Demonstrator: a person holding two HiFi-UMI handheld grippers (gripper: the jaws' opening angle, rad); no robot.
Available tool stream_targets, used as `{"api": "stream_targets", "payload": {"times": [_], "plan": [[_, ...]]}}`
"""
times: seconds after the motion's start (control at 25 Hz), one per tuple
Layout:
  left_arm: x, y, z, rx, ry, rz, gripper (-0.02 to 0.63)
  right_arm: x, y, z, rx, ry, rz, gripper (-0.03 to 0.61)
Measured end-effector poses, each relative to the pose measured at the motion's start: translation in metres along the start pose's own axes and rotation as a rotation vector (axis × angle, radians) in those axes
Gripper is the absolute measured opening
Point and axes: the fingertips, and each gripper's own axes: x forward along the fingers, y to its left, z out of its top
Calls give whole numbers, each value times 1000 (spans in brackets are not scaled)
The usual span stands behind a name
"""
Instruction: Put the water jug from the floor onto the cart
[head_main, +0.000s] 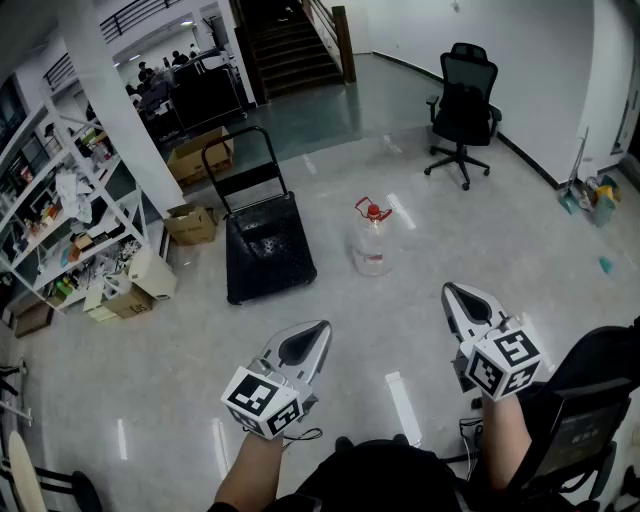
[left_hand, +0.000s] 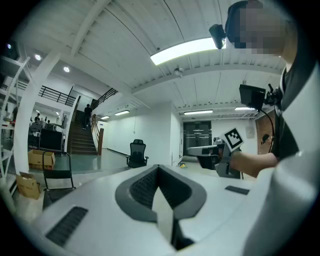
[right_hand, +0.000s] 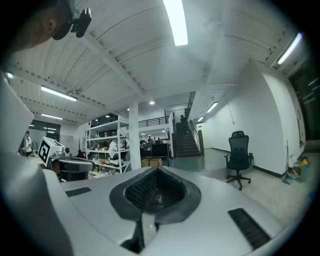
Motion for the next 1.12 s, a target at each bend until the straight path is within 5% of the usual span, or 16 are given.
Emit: {"api": "stream_targets", "payload": {"times": [1.12], "plan": [[-15,23,-6,-9,-18,-8,-6,25,17,10,24,-29,22,0]]}}
